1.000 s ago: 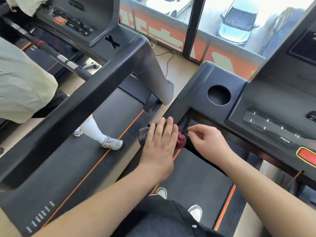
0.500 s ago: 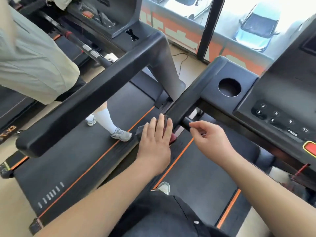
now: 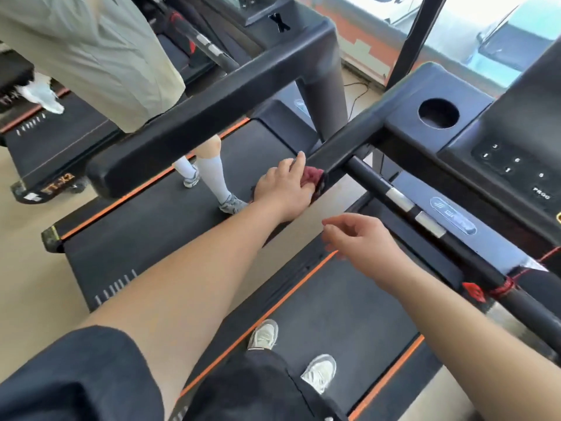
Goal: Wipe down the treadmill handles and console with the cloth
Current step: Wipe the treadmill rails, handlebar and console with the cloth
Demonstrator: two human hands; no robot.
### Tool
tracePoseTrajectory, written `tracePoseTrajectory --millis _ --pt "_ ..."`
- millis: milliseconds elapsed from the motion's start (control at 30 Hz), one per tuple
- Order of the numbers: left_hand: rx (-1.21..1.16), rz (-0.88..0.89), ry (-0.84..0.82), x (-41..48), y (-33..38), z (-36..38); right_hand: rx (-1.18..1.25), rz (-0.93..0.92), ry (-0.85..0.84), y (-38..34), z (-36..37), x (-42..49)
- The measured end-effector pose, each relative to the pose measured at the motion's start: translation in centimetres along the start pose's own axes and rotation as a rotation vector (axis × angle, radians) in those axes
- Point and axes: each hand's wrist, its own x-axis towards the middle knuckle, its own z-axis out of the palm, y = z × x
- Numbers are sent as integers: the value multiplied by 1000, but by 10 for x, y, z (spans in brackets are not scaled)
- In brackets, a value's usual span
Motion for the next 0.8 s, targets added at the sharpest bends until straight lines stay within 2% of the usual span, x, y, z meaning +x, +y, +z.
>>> tracePoseTrajectory --millis 100,300,367,467,667,800 --pt "-41 15 5 -21 -17 0 40 38 5 -1 21 -10" --pt "214 160 240 -106 -91 36 125 129 6 -10 97 -13" --pt "236 207 327 -130 -119 50 170 158 14 -16 128 -12" --pt "219 282 365 -159 -150 56 197 178 51 -22 164 -15" --pt "101 291 329 -220 -206 56 246 215 134 -26 185 -37" --pt "-132 233 256 -189 -187 31 303 182 161 -36 191 -34"
